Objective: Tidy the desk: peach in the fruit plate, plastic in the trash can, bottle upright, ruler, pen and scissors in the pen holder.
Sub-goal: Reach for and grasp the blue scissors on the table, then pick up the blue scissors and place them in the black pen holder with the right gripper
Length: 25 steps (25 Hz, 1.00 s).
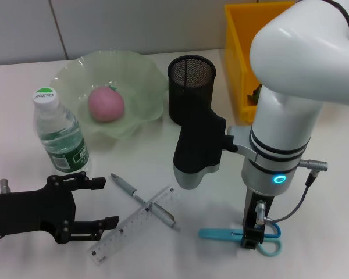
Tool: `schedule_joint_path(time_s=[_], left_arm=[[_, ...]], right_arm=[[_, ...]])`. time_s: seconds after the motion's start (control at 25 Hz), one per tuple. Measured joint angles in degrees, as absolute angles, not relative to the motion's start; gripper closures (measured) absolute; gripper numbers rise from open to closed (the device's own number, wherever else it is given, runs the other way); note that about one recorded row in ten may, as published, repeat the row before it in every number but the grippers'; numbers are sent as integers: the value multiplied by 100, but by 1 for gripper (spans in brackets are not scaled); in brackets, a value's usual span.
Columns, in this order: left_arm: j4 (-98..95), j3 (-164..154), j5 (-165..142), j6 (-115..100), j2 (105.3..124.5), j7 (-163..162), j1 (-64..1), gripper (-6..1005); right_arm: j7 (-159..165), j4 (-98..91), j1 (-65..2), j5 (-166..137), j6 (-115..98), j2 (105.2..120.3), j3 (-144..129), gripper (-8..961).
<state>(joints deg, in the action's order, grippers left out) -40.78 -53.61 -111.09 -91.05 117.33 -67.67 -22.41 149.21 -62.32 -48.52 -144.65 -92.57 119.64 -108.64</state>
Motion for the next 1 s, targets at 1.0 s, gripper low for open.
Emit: schedule_joint_path(time_s=[1.0], left_arm=[[-4148,-5345,-11109,-9114,11733,-6774,-2250,162]], right_arm=[[14824,-6304,-4842,-14415,-9219,11981,-10932,665]])
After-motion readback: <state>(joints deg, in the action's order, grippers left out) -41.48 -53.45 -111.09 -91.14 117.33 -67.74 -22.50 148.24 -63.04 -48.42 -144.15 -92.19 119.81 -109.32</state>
